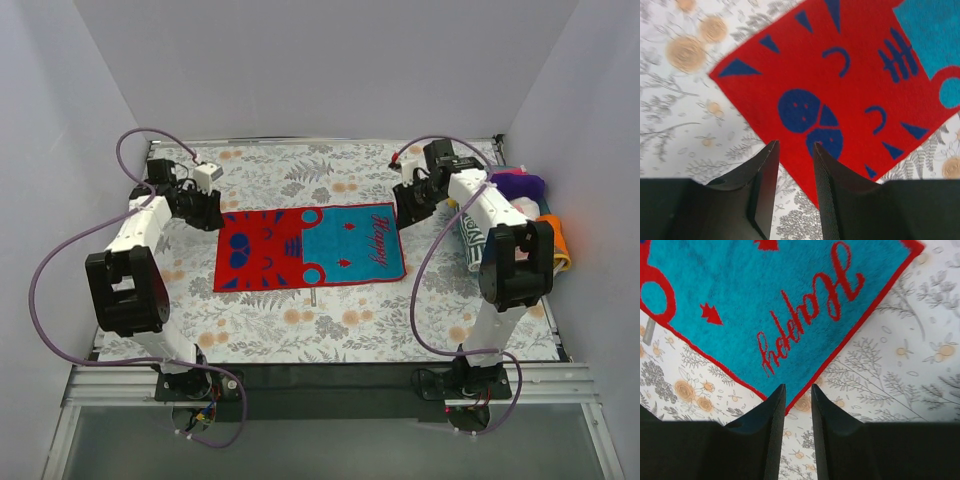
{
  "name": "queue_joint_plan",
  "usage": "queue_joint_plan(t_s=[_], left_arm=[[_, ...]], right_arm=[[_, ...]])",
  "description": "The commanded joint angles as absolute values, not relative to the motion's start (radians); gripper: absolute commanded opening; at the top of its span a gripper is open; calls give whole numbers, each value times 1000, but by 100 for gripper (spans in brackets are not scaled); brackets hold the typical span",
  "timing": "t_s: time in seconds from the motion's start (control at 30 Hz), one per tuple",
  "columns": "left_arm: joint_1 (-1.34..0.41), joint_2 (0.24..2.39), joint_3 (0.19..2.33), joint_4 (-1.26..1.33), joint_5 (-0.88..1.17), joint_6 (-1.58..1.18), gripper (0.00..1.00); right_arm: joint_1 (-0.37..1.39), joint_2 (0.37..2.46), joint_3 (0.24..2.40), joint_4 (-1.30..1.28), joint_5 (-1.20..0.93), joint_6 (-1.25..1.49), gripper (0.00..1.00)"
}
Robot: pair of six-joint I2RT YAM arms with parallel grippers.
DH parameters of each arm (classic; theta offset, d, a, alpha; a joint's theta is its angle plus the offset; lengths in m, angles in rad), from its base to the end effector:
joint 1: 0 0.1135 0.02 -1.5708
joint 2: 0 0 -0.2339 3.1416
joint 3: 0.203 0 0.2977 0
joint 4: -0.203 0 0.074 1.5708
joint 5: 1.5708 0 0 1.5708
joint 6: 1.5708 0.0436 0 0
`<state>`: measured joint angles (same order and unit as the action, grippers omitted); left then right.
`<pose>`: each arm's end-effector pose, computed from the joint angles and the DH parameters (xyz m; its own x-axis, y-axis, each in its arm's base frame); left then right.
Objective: Roll the towels
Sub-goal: Flatten the towel
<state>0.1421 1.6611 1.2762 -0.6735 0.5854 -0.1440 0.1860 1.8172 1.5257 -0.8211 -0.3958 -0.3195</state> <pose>0.3875 0.0311 0.1964 -0.8754 -0.2461 -0.4161 0.0248 0.8368 -0.5469 0.4137 0.0949 0.2116 -0.7305 -0.4324 -0.5286 -0.5979 0.7789 0.1893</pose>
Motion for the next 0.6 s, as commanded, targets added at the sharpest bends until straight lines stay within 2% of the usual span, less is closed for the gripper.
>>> queue_joint_plan(t_s=[0.0, 0.13, 0.37, 0.57], left_arm=[[129, 1638, 1226, -730, 643, -71, 31], [121, 1611, 1151, -796, 605, -5, 29], [121, 1537, 973, -839, 536, 103, 27], [120, 1536, 894, -805, 454, 103, 24]], right_arm=[[219, 1809, 1462, -833, -408, -344, 28], [245, 1786, 1358, -833, -382, -376, 24], [278, 1743, 1161, -796, -301, -417, 22], [298, 1753, 1051, -716, -135, -429, 20]])
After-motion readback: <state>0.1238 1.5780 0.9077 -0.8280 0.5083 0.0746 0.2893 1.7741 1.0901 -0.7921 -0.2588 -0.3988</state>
